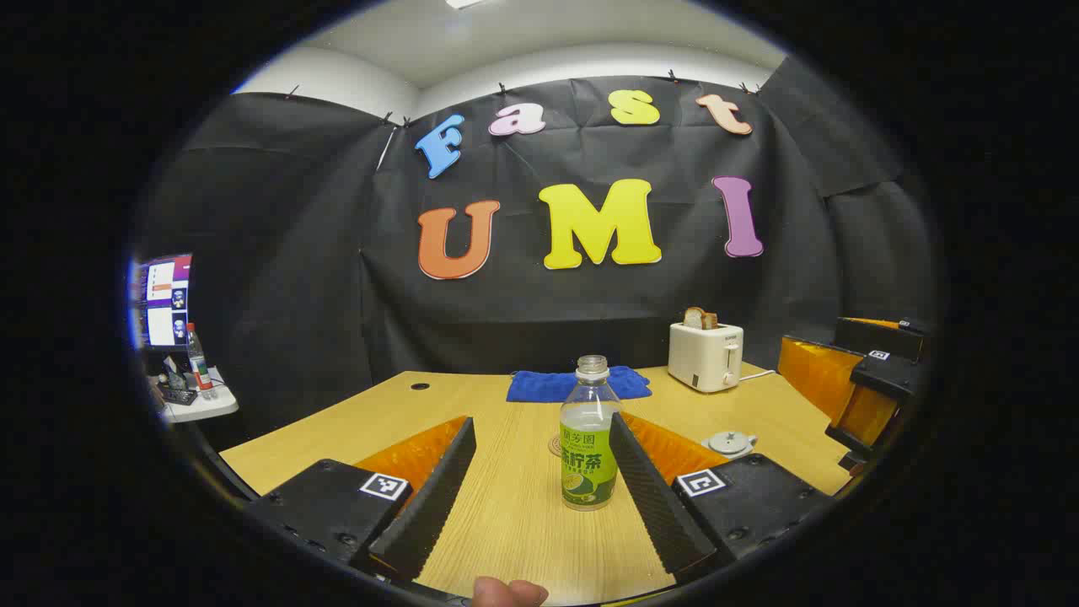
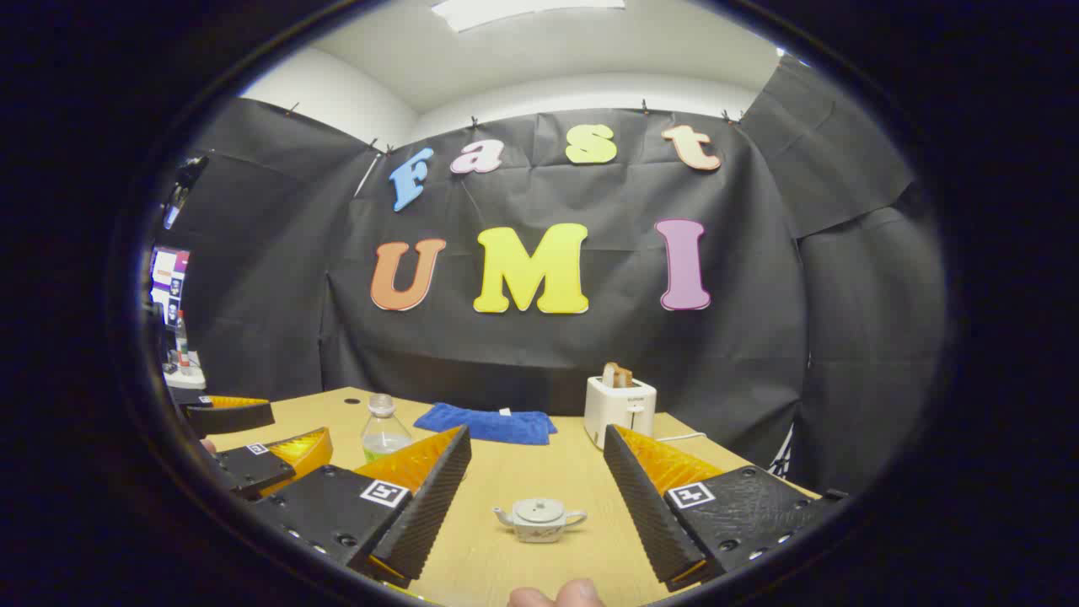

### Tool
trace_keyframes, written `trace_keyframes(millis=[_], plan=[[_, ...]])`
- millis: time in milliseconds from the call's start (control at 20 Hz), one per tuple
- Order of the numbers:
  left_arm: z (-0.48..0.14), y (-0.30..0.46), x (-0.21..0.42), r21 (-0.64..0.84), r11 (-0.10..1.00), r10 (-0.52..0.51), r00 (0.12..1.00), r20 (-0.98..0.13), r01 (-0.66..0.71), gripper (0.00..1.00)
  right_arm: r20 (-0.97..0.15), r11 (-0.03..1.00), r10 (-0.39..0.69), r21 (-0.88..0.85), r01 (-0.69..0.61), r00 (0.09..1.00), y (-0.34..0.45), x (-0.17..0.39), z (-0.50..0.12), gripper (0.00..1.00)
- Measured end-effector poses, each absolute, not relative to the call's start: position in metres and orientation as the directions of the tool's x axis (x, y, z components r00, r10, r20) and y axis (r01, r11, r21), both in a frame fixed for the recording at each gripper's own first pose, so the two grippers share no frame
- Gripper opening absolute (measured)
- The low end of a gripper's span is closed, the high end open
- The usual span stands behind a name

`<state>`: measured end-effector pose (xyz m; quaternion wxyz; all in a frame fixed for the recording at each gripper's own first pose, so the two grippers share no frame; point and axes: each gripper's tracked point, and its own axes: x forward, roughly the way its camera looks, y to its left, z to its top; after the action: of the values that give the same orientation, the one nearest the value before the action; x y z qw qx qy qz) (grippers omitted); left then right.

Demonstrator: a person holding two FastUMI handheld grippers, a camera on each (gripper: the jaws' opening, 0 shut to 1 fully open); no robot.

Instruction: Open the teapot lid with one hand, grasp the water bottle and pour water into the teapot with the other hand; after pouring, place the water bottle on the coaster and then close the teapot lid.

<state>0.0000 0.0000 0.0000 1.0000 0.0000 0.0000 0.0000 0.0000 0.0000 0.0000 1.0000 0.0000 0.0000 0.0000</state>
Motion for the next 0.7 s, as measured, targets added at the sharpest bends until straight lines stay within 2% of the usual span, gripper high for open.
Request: trace_keyframes(millis=[700], plan=[[-0.002,0.005,0.002,-0.024,1.0,-0.007,1.0,-0.006,0.007,1.0,-0.021,1.0,-0.011,-0.007,0.011,1.0,-0.002,-0.002,-0.014,0.95]])
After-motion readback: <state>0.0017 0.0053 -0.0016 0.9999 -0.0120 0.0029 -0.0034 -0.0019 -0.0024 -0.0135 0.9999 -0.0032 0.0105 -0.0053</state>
